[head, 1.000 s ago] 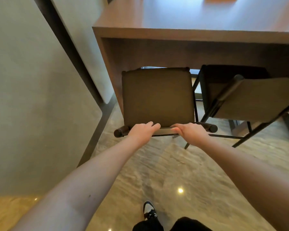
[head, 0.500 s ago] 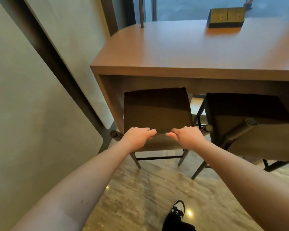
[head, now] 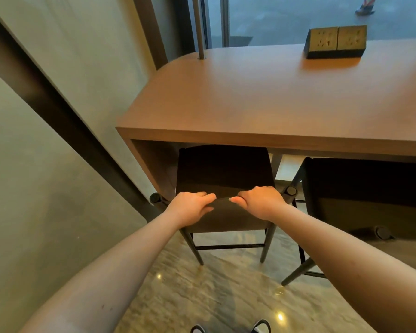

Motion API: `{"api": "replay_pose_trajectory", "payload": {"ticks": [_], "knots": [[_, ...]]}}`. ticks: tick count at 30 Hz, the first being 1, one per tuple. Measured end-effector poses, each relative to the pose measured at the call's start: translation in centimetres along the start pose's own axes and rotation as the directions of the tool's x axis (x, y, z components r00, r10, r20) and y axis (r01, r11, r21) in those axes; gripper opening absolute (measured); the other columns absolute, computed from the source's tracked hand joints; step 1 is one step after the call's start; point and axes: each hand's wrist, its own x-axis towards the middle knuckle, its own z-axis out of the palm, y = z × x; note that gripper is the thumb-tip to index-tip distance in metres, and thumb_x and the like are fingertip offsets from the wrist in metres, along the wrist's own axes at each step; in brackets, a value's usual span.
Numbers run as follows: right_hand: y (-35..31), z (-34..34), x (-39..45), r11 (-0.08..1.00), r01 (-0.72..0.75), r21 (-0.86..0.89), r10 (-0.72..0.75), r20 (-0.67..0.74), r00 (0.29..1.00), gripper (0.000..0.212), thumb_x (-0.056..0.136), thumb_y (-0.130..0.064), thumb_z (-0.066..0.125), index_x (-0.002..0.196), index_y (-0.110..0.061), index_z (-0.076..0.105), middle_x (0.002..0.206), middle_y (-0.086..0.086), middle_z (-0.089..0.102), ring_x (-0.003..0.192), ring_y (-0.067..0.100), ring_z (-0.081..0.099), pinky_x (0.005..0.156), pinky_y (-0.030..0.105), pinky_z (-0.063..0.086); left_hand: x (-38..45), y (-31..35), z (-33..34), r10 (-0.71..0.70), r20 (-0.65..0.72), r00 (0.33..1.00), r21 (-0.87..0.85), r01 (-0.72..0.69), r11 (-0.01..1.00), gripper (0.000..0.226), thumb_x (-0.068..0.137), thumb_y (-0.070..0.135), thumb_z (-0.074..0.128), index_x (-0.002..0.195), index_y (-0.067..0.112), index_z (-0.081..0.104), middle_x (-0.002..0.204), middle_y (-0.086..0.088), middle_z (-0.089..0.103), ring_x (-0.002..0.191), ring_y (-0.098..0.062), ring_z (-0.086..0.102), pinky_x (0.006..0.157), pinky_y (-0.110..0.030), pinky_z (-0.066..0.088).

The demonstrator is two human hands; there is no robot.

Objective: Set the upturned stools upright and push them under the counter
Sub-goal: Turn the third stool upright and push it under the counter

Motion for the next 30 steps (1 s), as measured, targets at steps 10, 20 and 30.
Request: {"api": "replay_pose_trajectory", "payload": {"ticks": [10, 20, 30], "knots": [[4.7, -4.7, -0.9, 0.948, -0.079, -0.309, 0.189, 0.345, 0.919, 0.059, 0.084, -0.068, 0.055, 0.128, -0.029, 0.056, 0.089, -0.009, 0.063, 0.084, 0.016, 0.061, 0.075, 0.032, 0.045, -0.5, -4.3, -3.4, 0.027, 0.258, 0.966, 0.101, -0.055, 0.993, 0.061, 0.091, 0.050, 0.063, 0.145, 0.036, 0.038, 0.124, 0.006, 0.065, 0.103, -0.016, 0.066, 0.077, -0.032, 0.056], [5.3, -3.6, -1.9, 0.919, -0.267, -0.290, 0.346, 0.266, 0.900, 0.022, 0.094, -0.033, 0.061, 0.110, -0.022, 0.070, 0.096, 0.000, 0.070, 0.081, 0.017, 0.067, 0.073, 0.031, 0.057, -1.6, -7.8, -3.0, -0.157, 0.424, 0.892, 0.210, 0.071, 0.975, 0.029, 0.093, 0.013, 0.066, 0.121, 0.019, 0.069, 0.103, -0.003, 0.071, 0.091, -0.020, 0.069, 0.077, -0.030, 0.057], [4.3, -3.6, -3.1, 0.909, -0.292, -0.297, 0.366, 0.235, 0.901, 0.020, 0.096, -0.030, 0.058, 0.107, -0.020, 0.070, 0.088, -0.001, 0.067, 0.068, 0.014, 0.059, 0.064, 0.025, 0.046, -0.9, -9.0, -3.4, -0.091, 0.393, 0.915, 0.217, 0.004, 0.976, 0.027, 0.096, 0.017, 0.063, 0.122, 0.019, 0.069, 0.104, -0.002, 0.071, 0.091, -0.017, 0.070, 0.078, -0.027, 0.058]]}}
